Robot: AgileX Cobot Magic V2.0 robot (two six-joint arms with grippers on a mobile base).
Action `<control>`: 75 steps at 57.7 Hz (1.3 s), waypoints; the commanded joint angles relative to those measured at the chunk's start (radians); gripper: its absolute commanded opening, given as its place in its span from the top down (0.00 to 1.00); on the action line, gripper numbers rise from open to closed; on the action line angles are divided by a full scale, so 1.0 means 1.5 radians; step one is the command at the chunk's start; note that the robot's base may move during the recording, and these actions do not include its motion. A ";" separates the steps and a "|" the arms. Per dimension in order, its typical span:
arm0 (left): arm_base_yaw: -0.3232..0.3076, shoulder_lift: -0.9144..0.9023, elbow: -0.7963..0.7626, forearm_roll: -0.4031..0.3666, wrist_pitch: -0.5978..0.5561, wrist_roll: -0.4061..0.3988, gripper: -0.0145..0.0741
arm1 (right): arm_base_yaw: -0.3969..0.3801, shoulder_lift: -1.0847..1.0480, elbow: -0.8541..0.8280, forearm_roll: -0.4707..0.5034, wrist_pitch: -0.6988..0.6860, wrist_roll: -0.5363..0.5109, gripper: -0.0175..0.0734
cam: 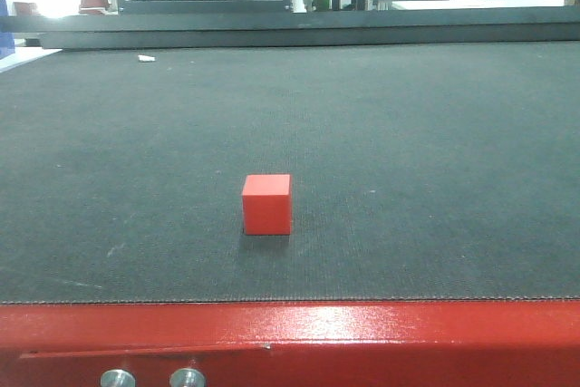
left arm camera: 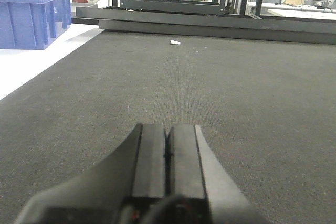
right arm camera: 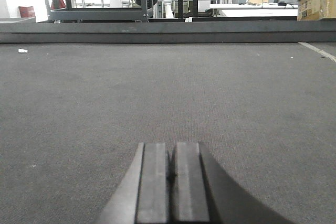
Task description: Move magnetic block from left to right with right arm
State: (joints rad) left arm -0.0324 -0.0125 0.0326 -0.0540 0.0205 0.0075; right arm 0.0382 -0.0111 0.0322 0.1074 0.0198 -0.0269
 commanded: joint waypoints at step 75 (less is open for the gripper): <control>0.000 -0.008 0.005 -0.002 -0.056 -0.005 0.98 | -0.005 0.008 -0.161 0.009 0.129 -0.005 0.75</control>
State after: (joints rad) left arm -0.0324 -0.0125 0.0326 -0.0540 0.0205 0.0075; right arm 0.0382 -0.0111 -0.1379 0.1153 0.2405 -0.0269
